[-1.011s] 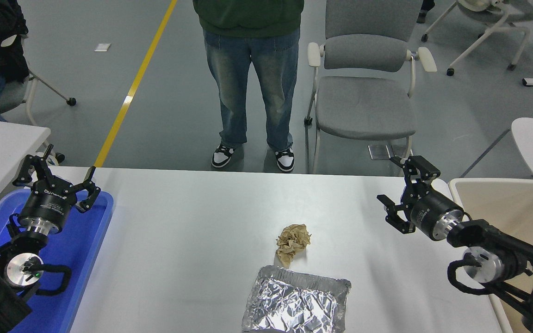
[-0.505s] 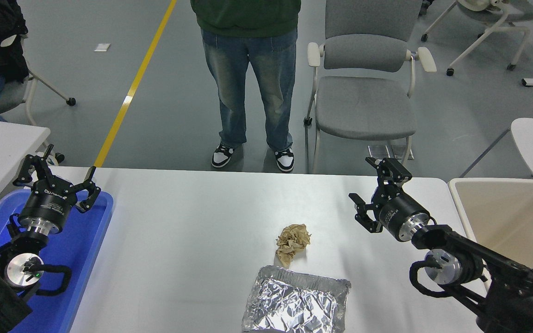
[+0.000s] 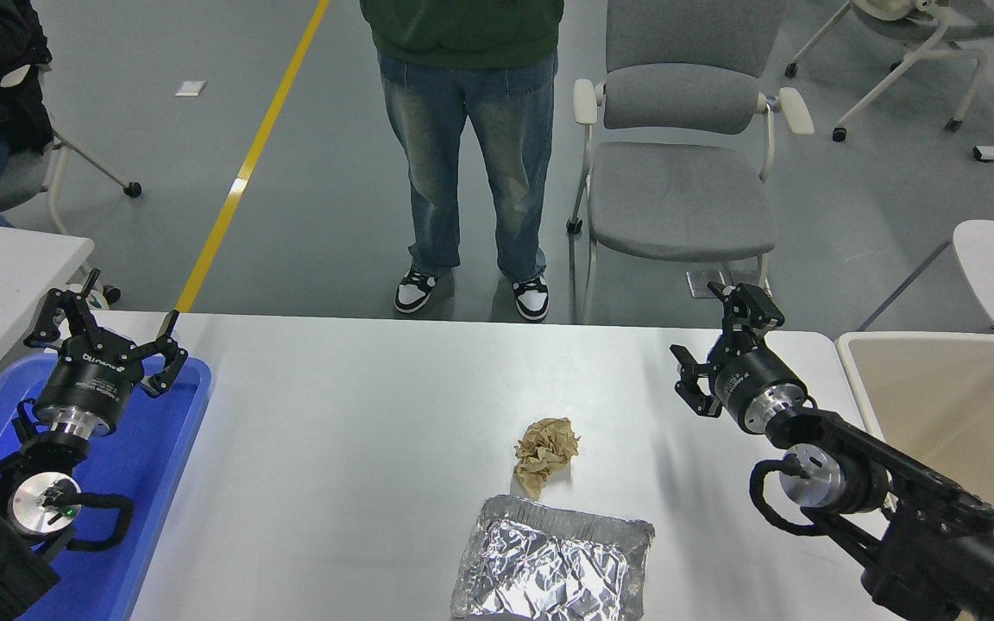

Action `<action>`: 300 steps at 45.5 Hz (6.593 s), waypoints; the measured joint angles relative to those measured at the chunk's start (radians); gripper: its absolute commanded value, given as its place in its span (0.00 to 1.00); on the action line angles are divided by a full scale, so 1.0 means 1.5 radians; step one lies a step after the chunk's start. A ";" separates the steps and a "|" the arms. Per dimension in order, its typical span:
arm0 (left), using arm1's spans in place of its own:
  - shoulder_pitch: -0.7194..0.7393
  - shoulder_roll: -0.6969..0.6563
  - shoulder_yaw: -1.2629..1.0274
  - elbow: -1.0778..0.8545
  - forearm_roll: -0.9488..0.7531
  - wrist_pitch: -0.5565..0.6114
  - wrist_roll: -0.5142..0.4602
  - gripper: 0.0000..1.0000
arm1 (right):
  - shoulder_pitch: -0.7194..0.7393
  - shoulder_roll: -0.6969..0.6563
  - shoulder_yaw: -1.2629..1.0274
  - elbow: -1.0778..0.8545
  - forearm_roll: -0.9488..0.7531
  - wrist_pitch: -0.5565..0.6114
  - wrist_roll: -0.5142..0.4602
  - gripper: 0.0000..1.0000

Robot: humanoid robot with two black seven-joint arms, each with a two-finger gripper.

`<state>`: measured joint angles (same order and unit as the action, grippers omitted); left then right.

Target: Clean the table surface

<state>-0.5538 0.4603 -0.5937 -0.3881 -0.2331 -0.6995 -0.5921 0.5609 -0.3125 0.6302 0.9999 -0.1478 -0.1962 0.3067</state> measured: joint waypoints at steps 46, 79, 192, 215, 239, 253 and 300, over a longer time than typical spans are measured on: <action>0.000 0.000 0.000 0.000 0.000 0.000 0.000 1.00 | 0.126 -0.398 -0.559 0.327 -0.603 0.013 -0.008 1.00; 0.000 0.000 -0.001 0.000 0.000 0.000 0.000 1.00 | 0.159 -0.331 -0.654 0.368 -0.649 0.022 -0.069 1.00; 0.000 0.000 -0.001 0.000 0.000 0.000 0.000 1.00 | 0.268 -0.251 -0.660 0.322 -0.539 0.150 -0.194 0.00; 0.000 0.000 -0.001 0.000 0.000 0.000 0.000 1.00 | 0.388 -0.506 -0.644 0.353 -0.466 0.260 -0.191 0.00; 0.000 0.000 -0.001 0.000 0.000 0.000 0.000 1.00 | 0.554 -0.775 -0.576 0.361 -0.442 0.516 -0.193 0.00; 0.000 0.000 -0.001 0.000 0.000 0.000 0.000 1.00 | 0.579 -0.820 -0.539 0.357 -0.446 0.580 -0.194 0.00; 0.000 0.000 -0.001 0.000 0.000 0.000 0.000 1.00 | 0.269 -0.429 -0.530 -0.327 -0.182 0.363 -0.193 0.00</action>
<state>-0.5537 0.4602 -0.5949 -0.3880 -0.2331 -0.6995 -0.5921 0.9648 -0.9560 -0.1649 0.5087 -0.4214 0.3480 0.0177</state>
